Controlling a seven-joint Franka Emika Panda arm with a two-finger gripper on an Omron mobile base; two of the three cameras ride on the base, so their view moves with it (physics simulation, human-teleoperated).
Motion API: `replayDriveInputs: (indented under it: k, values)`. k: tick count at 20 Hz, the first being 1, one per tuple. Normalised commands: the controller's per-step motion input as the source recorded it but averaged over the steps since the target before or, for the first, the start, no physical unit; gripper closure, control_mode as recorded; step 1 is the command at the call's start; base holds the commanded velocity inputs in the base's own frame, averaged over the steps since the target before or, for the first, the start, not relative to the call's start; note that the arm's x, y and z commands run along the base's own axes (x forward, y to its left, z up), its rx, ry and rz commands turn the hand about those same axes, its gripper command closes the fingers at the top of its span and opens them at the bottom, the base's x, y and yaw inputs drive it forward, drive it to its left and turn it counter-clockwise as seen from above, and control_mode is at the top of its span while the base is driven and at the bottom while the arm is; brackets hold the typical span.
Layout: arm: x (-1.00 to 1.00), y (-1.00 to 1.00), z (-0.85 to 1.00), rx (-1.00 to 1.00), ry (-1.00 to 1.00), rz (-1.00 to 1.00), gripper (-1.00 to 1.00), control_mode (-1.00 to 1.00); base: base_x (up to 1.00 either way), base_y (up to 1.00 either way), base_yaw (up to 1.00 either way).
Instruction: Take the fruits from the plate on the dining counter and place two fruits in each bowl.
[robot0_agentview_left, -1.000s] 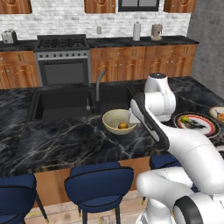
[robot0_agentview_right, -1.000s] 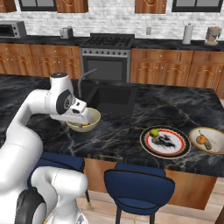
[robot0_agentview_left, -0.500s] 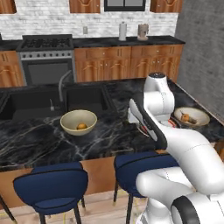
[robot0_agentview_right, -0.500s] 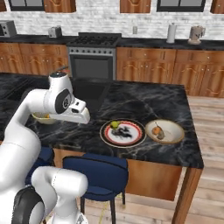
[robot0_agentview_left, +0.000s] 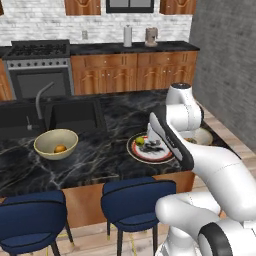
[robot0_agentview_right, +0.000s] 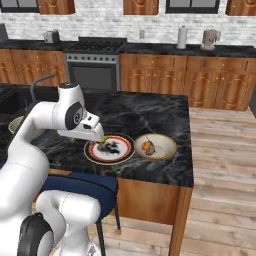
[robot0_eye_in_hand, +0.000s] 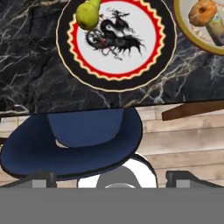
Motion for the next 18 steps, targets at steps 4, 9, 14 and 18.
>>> replayDriveInputs:
  k: [4,9,14,18]
  values:
    - [0.0,0.0,0.0,0.0,0.0,0.0,-1.0,1.0,0.24,-0.18,-0.09]
    - [0.0,0.0,0.0,0.0,0.0,0.0,-1.0,1.0,0.45,-0.18,-0.03]
    - [0.0,0.0,0.0,0.0,0.0,0.0,-1.0,1.0,0.44,-0.31,0.04]
    - [0.0,0.0,0.0,0.0,0.0,0.0,-1.0,1.0,0.51,-0.06,0.0]
